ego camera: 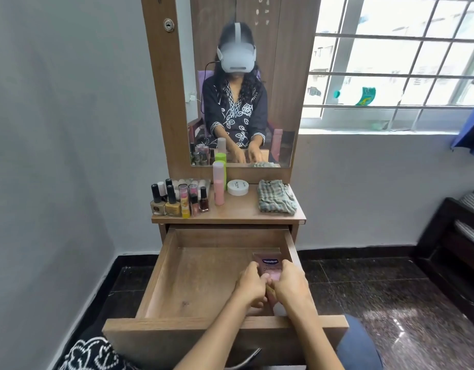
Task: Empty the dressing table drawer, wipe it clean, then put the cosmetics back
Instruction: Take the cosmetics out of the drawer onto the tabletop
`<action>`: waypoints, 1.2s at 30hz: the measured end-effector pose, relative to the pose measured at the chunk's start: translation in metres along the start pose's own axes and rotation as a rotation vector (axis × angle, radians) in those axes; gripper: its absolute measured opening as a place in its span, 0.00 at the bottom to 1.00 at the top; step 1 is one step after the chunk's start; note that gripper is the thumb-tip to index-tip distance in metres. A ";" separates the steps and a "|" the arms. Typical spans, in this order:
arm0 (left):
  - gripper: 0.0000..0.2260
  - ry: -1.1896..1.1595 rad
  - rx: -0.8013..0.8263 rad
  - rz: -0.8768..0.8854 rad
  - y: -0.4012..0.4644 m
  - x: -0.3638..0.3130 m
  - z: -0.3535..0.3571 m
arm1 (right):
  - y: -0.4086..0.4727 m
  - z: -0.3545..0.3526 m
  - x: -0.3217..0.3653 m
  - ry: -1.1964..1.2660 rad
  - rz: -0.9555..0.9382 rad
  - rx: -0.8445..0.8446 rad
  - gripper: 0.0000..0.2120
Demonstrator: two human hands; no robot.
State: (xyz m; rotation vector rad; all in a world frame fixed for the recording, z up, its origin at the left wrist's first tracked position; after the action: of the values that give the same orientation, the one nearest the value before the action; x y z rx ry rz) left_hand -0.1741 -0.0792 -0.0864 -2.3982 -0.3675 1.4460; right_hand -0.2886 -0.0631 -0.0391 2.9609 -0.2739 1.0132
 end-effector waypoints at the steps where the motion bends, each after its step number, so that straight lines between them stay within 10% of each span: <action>1: 0.13 -0.014 0.022 -0.015 -0.001 0.002 0.002 | 0.000 0.002 0.000 -0.026 0.011 0.017 0.11; 25: 0.08 0.010 0.016 -0.103 -0.015 0.013 -0.004 | -0.011 0.011 -0.003 0.020 0.030 0.142 0.20; 36: 0.11 0.018 -0.352 0.357 -0.065 -0.071 -0.084 | -0.016 -0.044 0.055 0.608 -0.204 -0.055 0.24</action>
State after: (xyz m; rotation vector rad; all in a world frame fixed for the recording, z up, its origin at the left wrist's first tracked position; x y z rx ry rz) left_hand -0.1355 -0.0573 0.0335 -2.8739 -0.2092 1.6169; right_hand -0.2700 -0.0543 0.0305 2.4066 0.0094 1.7458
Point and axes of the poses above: each hand's wrist, its own y-axis towards the middle knuckle, its own z-axis out of the palm, x = y × z, the point moved 10 cm from there along y, towards the middle knuckle, and after that the axes turned 5 degrees about -z, right-handed, at the moved point
